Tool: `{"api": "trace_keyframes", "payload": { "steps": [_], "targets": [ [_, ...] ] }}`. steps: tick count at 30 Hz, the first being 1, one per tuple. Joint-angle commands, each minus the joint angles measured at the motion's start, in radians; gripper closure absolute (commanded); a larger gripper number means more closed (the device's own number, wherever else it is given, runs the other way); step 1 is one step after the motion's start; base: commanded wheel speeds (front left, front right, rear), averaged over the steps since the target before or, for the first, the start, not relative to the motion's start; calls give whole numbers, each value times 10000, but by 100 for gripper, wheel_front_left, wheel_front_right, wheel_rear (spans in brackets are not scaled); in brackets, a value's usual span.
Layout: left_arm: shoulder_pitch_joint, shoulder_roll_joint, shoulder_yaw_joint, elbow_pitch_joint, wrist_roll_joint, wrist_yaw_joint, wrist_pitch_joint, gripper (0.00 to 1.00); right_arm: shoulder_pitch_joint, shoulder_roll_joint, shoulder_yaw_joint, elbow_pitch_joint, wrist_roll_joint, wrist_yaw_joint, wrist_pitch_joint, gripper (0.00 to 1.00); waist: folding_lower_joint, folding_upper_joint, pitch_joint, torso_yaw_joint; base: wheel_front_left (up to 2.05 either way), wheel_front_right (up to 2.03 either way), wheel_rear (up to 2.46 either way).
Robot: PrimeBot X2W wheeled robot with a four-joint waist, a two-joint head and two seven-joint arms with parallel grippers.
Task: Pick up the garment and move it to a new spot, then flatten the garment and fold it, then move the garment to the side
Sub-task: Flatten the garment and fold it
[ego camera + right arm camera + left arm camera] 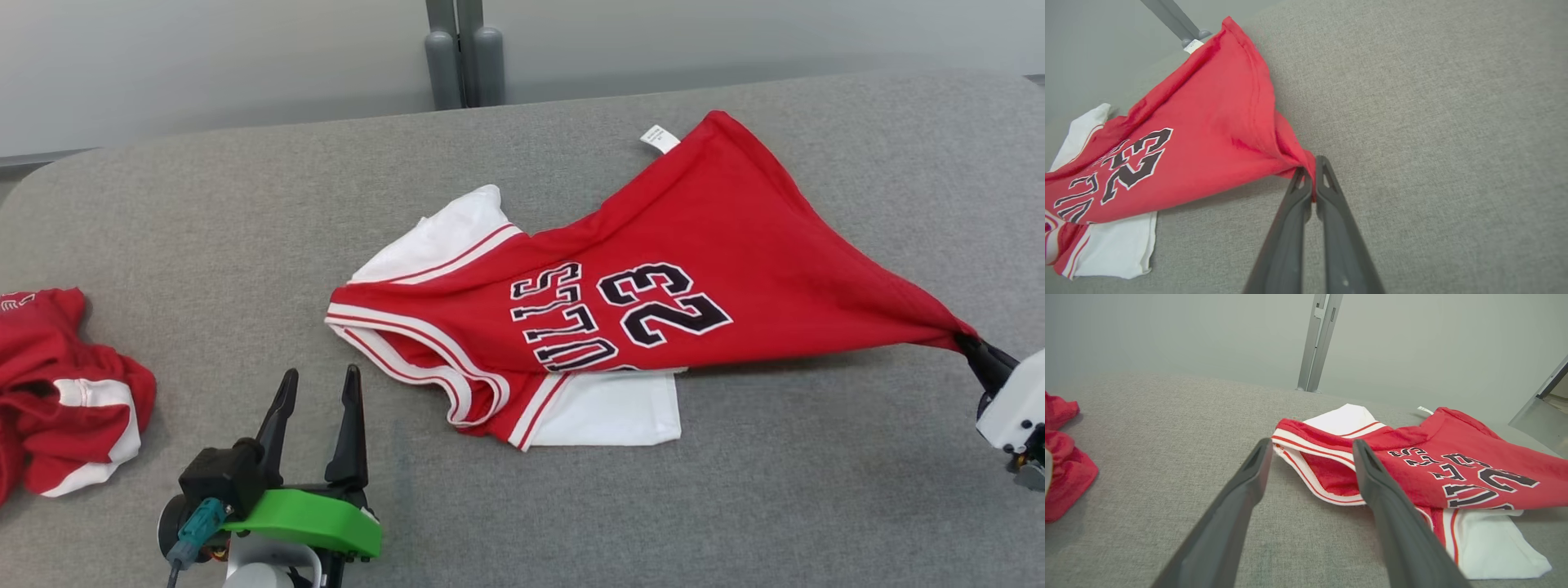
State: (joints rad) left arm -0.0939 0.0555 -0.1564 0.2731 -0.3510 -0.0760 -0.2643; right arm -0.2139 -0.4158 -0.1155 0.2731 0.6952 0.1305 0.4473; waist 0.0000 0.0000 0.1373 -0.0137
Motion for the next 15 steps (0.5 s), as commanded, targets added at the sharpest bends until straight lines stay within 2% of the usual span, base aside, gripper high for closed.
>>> {"api": "trace_keyframes", "payload": {
  "steps": [1, 4, 5, 6, 10, 15],
  "targets": [
    [-102, 97, 20, 44, 91, -31, 0, 0, 169, 46, -291, -112, -108, 4, 34, 100, 0, 0, 55, -203, 0, 0, 0],
    [-201, 129, -49, 107, 102, -47, 9, 0, 382, 374, -544, -19, -335, 4, 38, 100, 0, 0, 121, -234, 0, 0, 0],
    [-228, 144, -69, 122, 98, -58, 8, 0, 384, 487, -618, 25, -409, 4, -53, 89, 0, 0, 151, -232, 0, 0, 0],
    [-249, 147, -86, 131, 97, -62, 8, 0, 360, 573, -690, 76, -463, 4, -138, 0, 0, 0, 173, -226, 0, 0, 0],
    [-342, 182, -140, 184, 95, -73, 19, 0, 260, 913, -858, 436, -876, 4, -527, 0, 0, 0, 217, -152, 0, 0, 0],
    [-289, 196, -241, 180, 99, -6, 137, 0, 210, 1202, -1670, 783, -2031, 4, -1564, 0, 0, 0, 93, 12, 0, 0, 0]
  ]
}}
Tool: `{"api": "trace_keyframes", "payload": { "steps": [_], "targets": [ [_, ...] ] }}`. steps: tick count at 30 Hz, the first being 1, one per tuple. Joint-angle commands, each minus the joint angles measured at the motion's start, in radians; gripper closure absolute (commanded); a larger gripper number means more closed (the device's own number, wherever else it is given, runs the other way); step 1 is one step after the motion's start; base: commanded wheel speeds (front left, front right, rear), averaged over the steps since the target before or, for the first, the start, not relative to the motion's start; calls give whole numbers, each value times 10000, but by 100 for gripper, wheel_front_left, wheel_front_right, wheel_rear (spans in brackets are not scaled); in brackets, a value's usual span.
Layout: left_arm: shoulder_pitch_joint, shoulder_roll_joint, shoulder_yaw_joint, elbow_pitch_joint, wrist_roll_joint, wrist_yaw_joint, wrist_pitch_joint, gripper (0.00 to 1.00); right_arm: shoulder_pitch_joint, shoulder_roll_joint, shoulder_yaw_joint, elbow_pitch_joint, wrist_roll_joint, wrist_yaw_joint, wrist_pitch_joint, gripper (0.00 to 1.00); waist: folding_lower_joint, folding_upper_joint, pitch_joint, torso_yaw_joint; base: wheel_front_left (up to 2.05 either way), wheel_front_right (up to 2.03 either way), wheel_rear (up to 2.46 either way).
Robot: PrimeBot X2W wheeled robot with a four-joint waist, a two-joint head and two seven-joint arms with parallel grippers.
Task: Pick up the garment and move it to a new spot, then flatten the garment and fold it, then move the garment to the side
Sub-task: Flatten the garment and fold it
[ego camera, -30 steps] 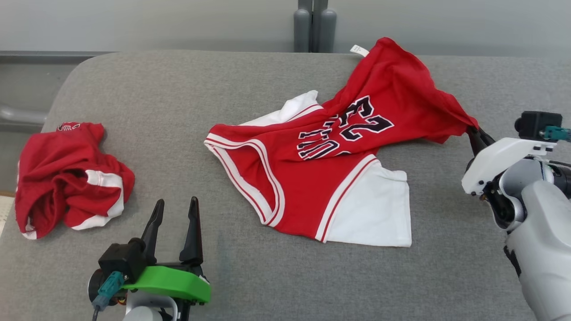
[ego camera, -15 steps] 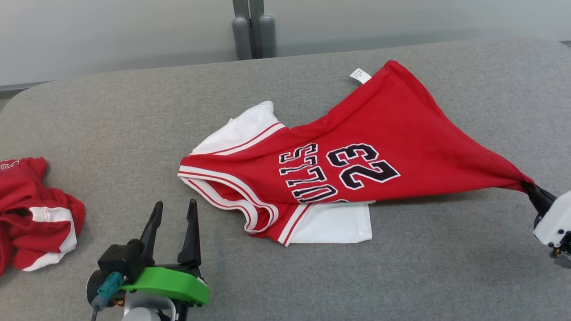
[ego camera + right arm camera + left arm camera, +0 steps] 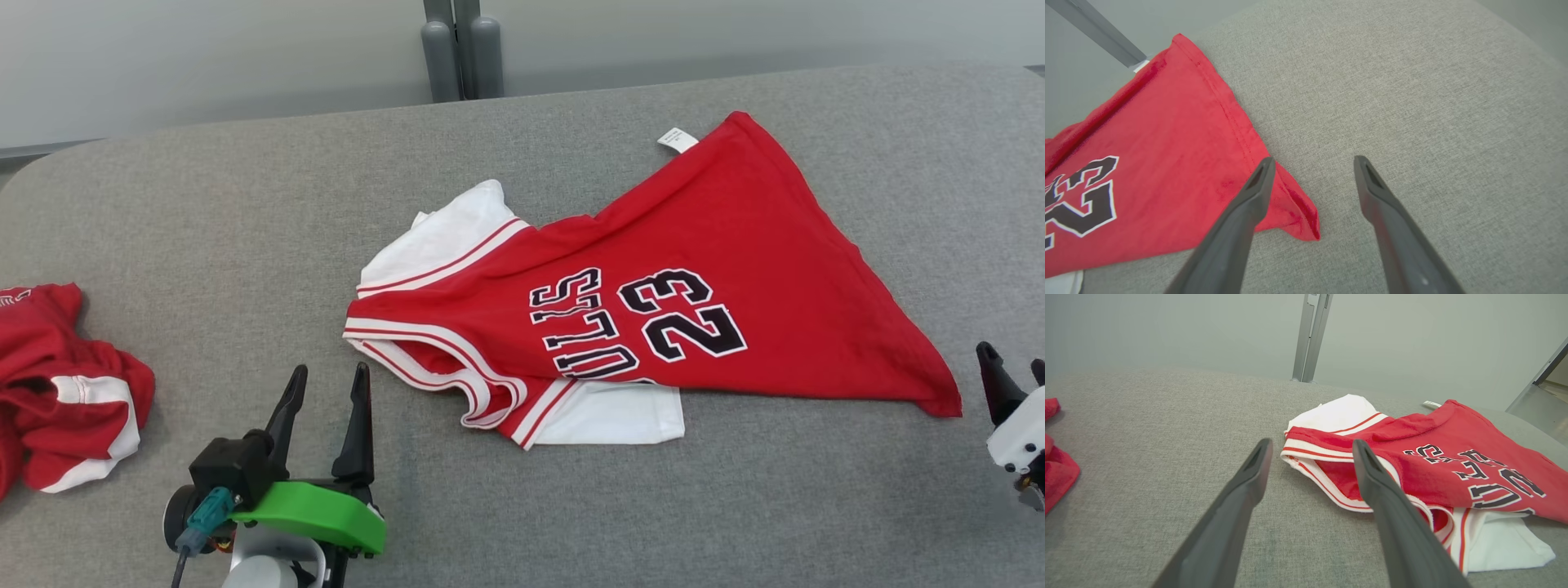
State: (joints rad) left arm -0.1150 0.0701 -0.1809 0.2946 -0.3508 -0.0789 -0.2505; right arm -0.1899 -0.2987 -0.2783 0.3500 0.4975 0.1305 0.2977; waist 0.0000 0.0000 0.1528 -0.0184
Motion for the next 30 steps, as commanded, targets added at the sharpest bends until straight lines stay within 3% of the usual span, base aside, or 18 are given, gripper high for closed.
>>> {"api": "trace_keyframes", "payload": {
  "steps": [1, 5, 9, 14, 22, 30],
  "targets": [
    [-68, 60, -8, -64, 107, 42, -7, 0, -12, 108, -202, 13, -190, 4, -227, 0, 0, 0, -111, 96, 0, 0, 0],
    [94, 99, -49, -232, 106, 96, 89, 0, 70, 522, -706, -458, -736, 4, -1123, 0, 0, 0, -337, 166, 0, 0, 0],
    [206, 136, -207, -607, 174, 124, 235, 0, 222, 1003, -533, -1273, -985, 4, -2188, 0, 0, 0, -540, 191, 0, 0, 0],
    [287, 77, -939, -1468, 56, -140, 952, 0, 410, 1588, -159, -1843, -1062, 4, -3242, 0, 0, 0, -681, 188, 0, 0, 0],
    [-252, 241, -3470, -2178, -281, -500, 3318, 0, 341, 1722, -292, -1441, -1203, 4, -3809, 0, 0, 0, -478, 73, 0, 0, 0],
    [-1891, 371, -6125, -1013, -456, -530, 4559, 0, -146, 1726, -377, -1120, -1275, 4, -3972, 0, 0, 0, 59, -509, 0, 0, 0]
  ]
}}
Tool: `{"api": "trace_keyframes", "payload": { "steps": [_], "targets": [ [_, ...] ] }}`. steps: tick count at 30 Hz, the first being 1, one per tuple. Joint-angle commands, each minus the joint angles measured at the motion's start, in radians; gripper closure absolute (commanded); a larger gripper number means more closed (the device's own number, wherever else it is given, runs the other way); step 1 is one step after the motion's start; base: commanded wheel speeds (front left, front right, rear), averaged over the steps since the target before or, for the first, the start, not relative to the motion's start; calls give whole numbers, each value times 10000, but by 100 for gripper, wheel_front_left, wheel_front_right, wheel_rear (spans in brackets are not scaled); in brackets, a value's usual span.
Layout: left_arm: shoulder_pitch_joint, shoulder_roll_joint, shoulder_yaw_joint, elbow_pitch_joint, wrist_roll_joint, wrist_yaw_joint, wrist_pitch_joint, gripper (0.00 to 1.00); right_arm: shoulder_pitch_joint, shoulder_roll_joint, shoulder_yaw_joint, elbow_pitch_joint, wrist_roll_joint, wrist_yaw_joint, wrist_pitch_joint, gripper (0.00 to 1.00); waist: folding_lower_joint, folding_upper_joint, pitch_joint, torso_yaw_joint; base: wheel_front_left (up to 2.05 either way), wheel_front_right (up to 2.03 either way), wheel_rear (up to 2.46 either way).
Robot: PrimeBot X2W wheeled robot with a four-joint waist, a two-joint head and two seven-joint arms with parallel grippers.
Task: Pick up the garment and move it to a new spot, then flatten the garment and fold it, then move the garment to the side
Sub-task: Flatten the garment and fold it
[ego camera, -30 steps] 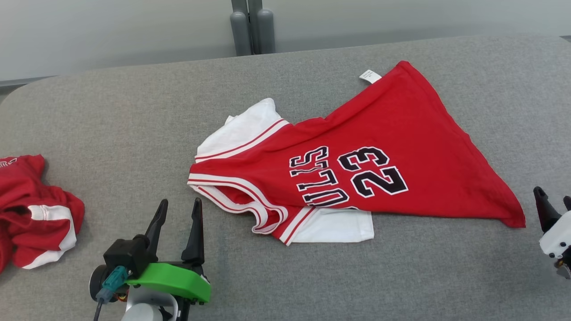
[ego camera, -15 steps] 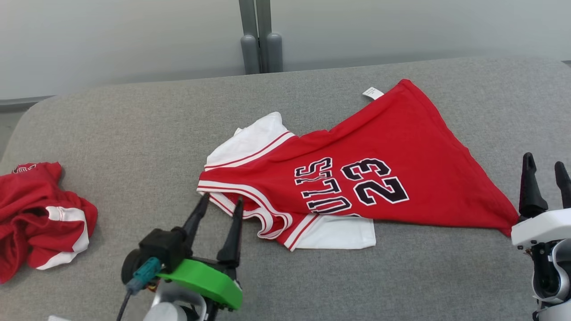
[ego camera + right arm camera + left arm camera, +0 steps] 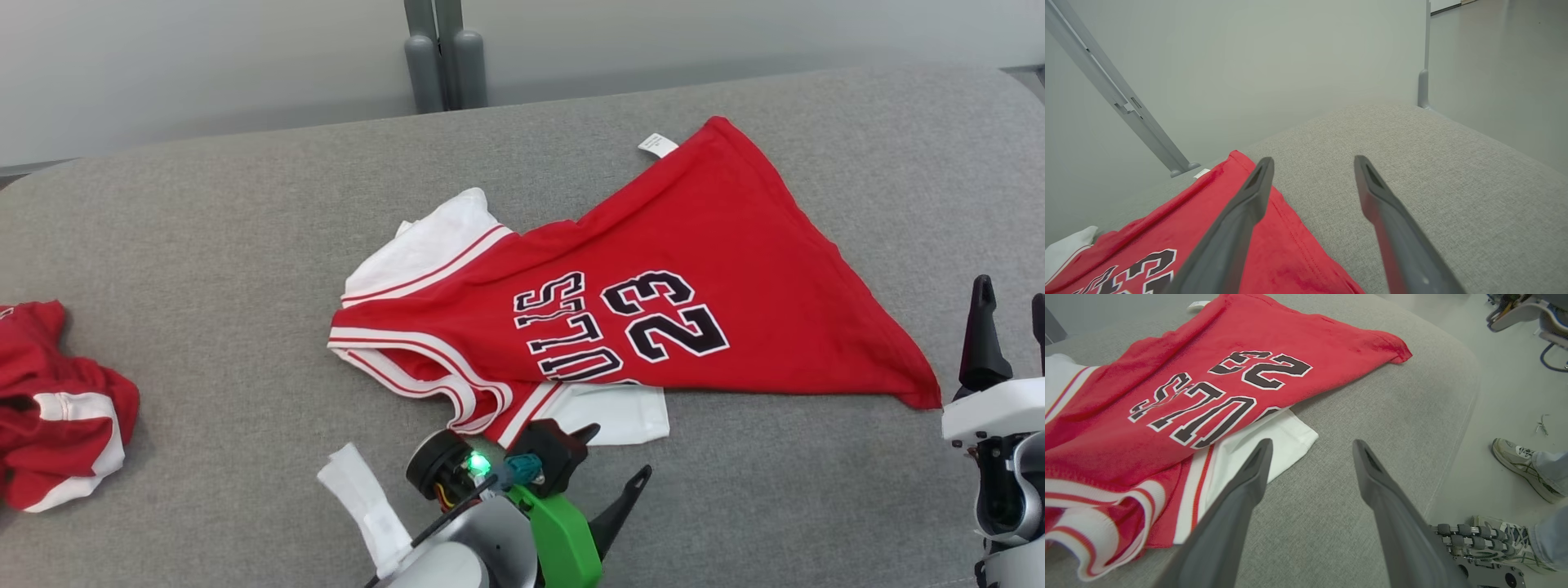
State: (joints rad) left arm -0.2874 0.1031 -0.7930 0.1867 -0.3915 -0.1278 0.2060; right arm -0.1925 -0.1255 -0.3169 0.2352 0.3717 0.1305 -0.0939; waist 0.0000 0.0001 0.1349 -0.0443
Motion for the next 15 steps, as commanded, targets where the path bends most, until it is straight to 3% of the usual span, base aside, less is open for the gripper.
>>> {"api": "trace_keyframes", "payload": {
  "steps": [1, 9, 15],
  "targets": [
    [-486, 37, -257, 376, 52, -42, 15, 0, -193, 0, 41, 65, 1, 4, -73, 0, 0, -1, 336, -355, 0, 0, 0],
    [-2082, -365, -892, 2710, 174, -6, -633, 0, -690, -14, 173, 393, 116, 4, -256, 0, 0, -1, 997, -1113, 0, 0, 0],
    [-2658, -487, -1425, 3686, 63, -14, -835, 0, -865, -68, 192, 661, 200, 4, -419, 0, 0, -1, 1191, -1450, 0, 0, 0]
  ]
}}
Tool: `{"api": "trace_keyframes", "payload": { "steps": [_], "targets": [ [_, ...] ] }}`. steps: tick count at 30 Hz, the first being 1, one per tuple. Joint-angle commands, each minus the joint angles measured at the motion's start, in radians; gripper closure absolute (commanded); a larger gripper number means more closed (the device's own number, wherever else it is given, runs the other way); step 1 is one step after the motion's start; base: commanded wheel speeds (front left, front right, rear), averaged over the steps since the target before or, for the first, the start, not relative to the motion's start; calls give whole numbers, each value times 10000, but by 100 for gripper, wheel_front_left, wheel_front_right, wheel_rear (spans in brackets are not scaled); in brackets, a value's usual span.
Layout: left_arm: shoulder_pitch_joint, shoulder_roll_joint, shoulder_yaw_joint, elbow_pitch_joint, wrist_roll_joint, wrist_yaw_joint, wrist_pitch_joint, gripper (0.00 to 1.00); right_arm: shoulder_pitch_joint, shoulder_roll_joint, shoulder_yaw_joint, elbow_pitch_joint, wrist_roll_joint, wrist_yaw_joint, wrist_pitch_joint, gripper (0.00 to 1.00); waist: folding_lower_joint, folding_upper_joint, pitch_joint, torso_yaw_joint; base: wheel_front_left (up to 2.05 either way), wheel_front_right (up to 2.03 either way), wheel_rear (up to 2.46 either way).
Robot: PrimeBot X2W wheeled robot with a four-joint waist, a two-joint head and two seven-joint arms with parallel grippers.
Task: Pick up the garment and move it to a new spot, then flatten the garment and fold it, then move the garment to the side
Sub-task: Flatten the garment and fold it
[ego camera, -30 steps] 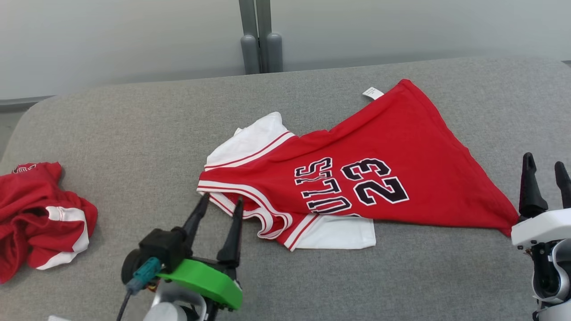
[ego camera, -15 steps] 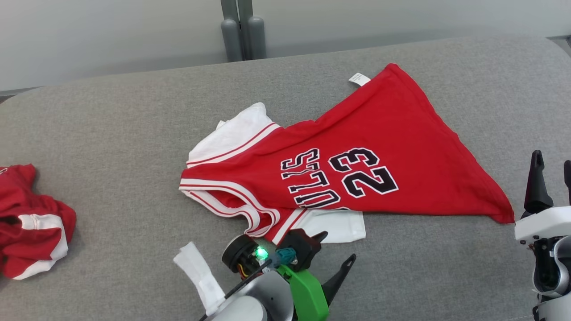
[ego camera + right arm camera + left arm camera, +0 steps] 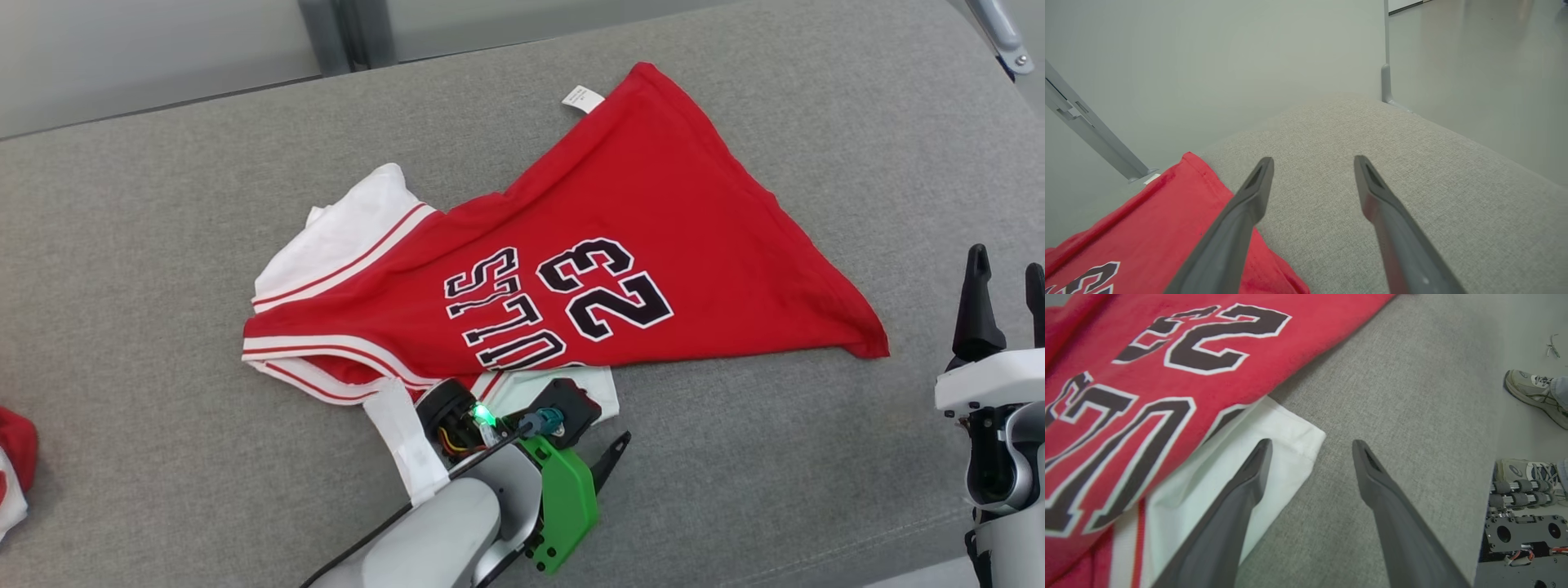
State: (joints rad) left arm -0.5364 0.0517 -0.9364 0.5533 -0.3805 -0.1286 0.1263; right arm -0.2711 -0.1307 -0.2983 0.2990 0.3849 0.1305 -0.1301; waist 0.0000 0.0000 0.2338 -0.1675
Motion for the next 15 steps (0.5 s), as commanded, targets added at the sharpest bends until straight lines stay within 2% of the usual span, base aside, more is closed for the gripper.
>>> {"api": "trace_keyframes", "payload": {
  "steps": [1, 7, 8, 9, 11, 15],
  "targets": [
    [-205, 16, -63, 130, -71, -7, -74, 0, -93, -21, 9, 61, 76, 4, -79, 0, 0, 0, 208, -238, 0, 0, 0],
    [-520, 1, -646, 591, -54, 389, -374, 0, -179, -65, 50, 255, 91, 4, -146, 0, 0, 0, 138, -287, 0, 0, 0],
    [-548, 0, -721, 617, -124, 414, -411, 6, -194, -57, 61, 270, 81, 4, -141, 0, 0, 0, 122, -276, 0, 0, 0],
    [-593, -1, -823, 655, -176, 481, -439, 55, -206, -65, 77, 294, 73, 4, -135, 0, 0, 0, 98, -249, 0, 0, 0],
    [-700, 1, -1002, 744, -190, 669, -525, 100, -201, -94, 86, 319, 60, 4, -121, 0, 0, 0, 38, -176, 0, 0, 0],
    [-854, -2, -1251, 910, -339, 897, -768, 100, -204, -159, 151, 333, 62, 4, -76, 0, 0, 0, -77, 21, 0, 0, 0]
  ]
}}
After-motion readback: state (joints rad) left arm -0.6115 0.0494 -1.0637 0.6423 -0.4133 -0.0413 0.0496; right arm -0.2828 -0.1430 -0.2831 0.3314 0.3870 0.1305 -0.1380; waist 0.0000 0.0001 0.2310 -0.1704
